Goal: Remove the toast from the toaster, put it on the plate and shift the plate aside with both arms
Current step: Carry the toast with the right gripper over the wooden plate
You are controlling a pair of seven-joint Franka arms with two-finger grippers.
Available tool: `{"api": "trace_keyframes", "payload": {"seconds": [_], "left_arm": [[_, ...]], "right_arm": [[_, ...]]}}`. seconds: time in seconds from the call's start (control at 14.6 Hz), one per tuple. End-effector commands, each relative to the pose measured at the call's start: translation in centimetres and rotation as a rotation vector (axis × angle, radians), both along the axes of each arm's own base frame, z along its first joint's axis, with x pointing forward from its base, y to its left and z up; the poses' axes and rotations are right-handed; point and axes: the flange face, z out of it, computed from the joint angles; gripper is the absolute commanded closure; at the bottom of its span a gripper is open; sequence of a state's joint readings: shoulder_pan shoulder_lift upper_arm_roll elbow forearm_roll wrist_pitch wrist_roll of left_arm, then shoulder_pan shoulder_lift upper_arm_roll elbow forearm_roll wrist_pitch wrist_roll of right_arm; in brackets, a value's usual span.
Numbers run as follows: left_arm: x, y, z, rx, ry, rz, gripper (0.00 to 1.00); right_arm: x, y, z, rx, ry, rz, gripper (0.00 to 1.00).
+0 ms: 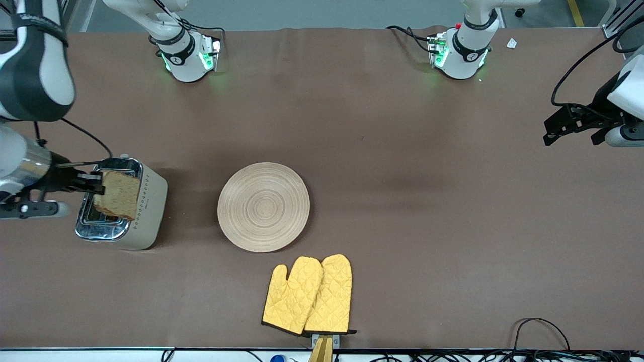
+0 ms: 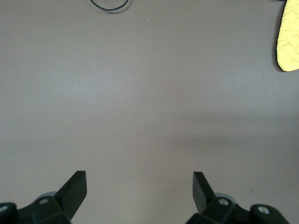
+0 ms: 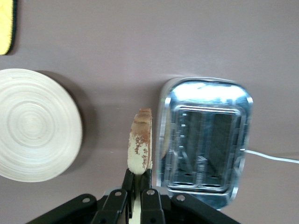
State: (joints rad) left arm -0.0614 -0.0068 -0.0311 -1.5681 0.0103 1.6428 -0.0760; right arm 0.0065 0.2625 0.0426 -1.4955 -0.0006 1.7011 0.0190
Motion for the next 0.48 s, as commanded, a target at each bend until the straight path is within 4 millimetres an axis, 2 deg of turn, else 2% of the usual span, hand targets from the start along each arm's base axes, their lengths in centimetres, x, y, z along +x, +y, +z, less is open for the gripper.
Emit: {"api": "trace_keyframes", "payload": {"seconds": [0.0, 0.21, 0.41], "left_arm": [[0.0, -0.1, 0.3, 0.008, -0.004, -0.008, 0.00], [-0.1, -0.4, 0.4, 0.007, -0.005, -0.003, 0.00], [-0.1, -0.4, 0.4, 0.009, -0.005, -0.003, 0.00]], "right_arm": [[0.2, 3.4, -0.5, -0.012, -0.022, -0.053, 1.00], [0.3, 8.5, -2.2, -0.013, -0.039, -0.075, 1.00], [-0.4, 13.8, -4.7, -0.102, -0.027, -0.078, 1.00]]}}
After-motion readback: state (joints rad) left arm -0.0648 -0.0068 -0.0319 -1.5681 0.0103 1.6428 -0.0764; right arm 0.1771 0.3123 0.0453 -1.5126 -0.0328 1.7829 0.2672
